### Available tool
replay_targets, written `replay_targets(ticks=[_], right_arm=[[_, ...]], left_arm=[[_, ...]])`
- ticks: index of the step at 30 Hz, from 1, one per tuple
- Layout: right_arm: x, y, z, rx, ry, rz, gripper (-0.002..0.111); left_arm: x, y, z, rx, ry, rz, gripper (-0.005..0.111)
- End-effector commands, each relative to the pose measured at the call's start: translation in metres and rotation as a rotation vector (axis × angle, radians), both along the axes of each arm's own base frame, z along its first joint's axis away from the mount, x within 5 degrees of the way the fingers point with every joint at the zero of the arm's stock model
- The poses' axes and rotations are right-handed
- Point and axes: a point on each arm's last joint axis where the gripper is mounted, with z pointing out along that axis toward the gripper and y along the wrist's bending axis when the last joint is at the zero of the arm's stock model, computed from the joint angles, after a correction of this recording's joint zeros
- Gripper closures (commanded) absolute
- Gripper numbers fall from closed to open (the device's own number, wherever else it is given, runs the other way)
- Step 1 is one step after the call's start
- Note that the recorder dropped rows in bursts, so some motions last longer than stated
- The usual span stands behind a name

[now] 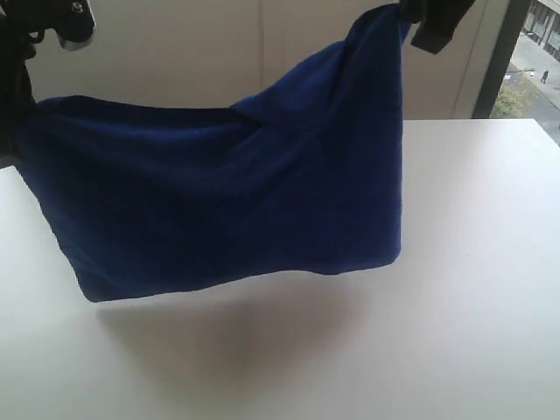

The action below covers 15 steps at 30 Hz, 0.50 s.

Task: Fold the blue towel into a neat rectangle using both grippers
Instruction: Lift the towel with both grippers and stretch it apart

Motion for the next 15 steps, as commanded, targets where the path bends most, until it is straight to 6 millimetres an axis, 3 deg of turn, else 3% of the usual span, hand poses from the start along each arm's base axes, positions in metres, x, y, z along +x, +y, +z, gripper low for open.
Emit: replay_targets(ticks=[1, 4, 7, 12, 15], right_arm=[[0.004, -0.002, -0.023, -0.001, 0.078, -0.03, 0.108], [0.01, 0.002, -0.061, 0.034, 0.21, -0.09, 0.108], [0.004, 0.008, -0.089, 0.077, 0.327, -0.083, 0.108], [-0.013, 0.012, -0.097, 0.134, 0.392, -0.017, 0.108], [-0.001, -0.002, -0.105, 0.088, 0.33, -0.149, 0.108]], left_arm=[[-0.006, -0.003, -0.005, -0.015, 0.096, -0.042, 0.107], [-0.012, -0.008, -0.009, -0.061, 0.186, -0.076, 0.107], [-0.024, -0.013, -0.009, -0.101, 0.274, -0.159, 0.107], [-0.027, -0.011, -0.01, -0.073, 0.305, -0.182, 0.107], [-0.018, -0.012, -0.014, -0.055, 0.271, -0.147, 0.107]])
